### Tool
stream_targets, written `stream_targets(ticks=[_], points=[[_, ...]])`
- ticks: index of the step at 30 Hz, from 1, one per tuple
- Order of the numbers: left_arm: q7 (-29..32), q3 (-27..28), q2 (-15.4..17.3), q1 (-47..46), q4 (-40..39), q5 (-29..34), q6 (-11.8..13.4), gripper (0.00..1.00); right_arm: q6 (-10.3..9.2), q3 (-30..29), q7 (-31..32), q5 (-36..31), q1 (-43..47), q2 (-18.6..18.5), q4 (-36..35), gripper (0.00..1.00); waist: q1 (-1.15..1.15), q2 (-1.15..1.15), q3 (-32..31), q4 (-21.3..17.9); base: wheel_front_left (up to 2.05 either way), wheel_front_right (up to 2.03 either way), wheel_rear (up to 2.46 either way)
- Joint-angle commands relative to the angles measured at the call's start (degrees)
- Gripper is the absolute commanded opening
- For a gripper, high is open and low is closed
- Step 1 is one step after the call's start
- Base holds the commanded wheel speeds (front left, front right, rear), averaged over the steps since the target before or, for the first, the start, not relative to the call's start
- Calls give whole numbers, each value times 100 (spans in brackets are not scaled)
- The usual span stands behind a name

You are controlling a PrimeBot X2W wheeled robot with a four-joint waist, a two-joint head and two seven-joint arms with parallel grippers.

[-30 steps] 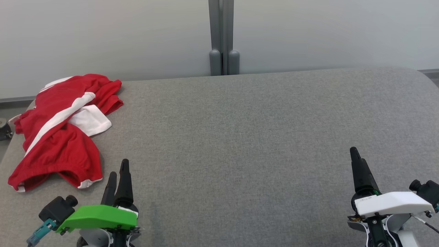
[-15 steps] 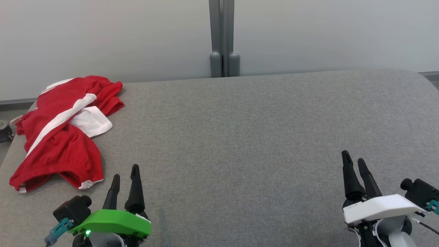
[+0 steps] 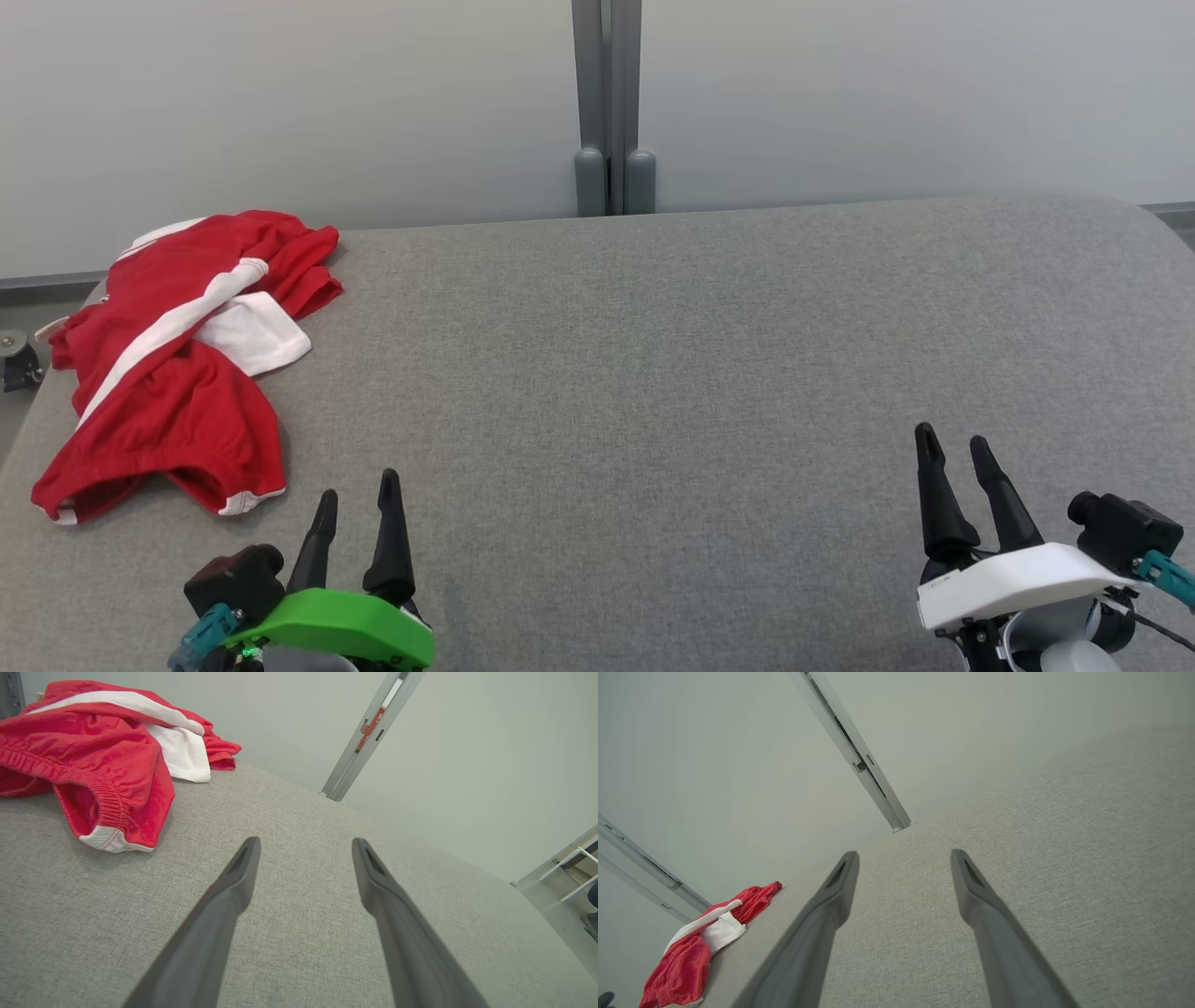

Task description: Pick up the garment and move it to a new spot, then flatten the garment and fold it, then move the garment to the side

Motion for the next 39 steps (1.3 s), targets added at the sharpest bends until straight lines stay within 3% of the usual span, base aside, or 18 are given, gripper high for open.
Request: stream_targets(ticks=[1, 39], points=[[-59, -17, 43, 22, -21, 167, 32, 100, 3, 16, -71, -159, 40, -31, -51, 100, 0, 0, -2, 4, 0, 0, 0], [-522, -301, 55, 108, 262, 1683, 238, 100, 3, 75, -532, -2149, 138, -45, 105, 100, 0, 0, -104, 95, 0, 0, 0]])
